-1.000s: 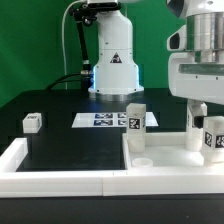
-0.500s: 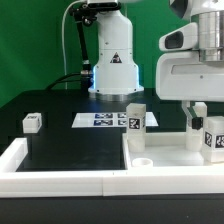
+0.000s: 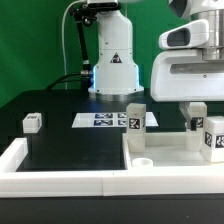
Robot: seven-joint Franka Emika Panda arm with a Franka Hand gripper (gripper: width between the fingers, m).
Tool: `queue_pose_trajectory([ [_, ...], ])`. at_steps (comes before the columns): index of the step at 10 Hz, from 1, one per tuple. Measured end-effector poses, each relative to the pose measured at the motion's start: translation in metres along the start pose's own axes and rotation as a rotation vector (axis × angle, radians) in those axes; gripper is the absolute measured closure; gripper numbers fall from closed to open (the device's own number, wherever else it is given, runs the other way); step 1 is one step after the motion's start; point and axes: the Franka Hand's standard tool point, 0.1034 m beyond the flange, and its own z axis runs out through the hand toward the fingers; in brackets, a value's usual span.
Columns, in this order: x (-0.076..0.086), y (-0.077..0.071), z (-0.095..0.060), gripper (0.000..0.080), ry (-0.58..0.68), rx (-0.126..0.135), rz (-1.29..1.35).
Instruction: Assemble square table
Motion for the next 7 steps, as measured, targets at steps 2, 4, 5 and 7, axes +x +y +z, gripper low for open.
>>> queue_pose_trajectory([
  [2, 0.0009, 0.0021, 0.0000, 0.0150, 0.003, -0.015, -0.161],
  [4, 0.0025, 0.0064, 0.0003, 0.0162, 0.002, -0.017, -0.246],
  [5, 0.0023, 0.0064, 0.0005, 0.0162, 0.001, -0.017, -0.245],
  [7, 0.0023, 0.0065, 0.0007, 0.0333, 0.001, -0.017, -0.243],
])
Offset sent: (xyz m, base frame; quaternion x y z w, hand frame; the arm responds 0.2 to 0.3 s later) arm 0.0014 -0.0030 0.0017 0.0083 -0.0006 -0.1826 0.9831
